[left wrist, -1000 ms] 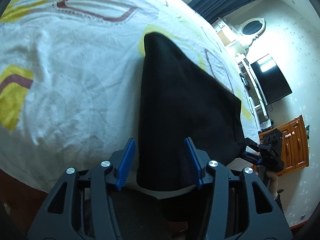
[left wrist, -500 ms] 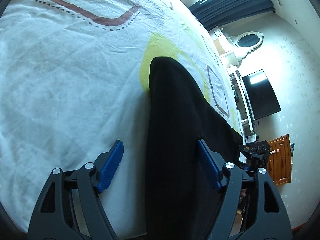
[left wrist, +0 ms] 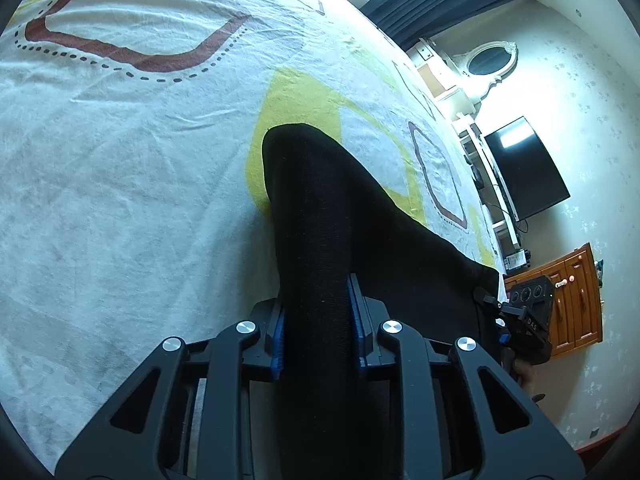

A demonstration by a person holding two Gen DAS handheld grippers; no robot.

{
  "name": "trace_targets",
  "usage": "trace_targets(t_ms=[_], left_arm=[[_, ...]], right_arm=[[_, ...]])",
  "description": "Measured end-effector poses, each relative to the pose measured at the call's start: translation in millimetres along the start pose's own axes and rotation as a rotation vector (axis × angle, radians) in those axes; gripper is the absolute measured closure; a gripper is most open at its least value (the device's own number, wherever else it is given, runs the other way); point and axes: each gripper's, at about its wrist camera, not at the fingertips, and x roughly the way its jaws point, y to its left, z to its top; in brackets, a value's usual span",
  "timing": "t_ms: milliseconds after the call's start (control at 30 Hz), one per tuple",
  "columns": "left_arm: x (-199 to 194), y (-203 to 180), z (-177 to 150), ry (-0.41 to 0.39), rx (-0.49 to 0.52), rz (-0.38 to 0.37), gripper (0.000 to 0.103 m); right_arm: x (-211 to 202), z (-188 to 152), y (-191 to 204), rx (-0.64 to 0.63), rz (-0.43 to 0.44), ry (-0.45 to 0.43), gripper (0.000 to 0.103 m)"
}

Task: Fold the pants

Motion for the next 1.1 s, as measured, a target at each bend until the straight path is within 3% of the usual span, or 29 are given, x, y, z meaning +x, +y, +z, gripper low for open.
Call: trace_targets(t_ms=[233, 800, 1100], left_arm=[[6, 5, 23, -0.042, -0.014, 0.022, 0.079], [28, 26, 101, -0.093, -0.025, 0.078, 0.079], [31, 40, 106, -0.083, -0.063, 0.024, 0.070]], right_arm=[[15, 16, 5, -0.010, -0.006, -0.028, 0.057], [79, 95, 20, -0.069, -0.016, -0.059, 0.057], [86, 99, 5, 0.004, 0.030, -0.032, 0.053]])
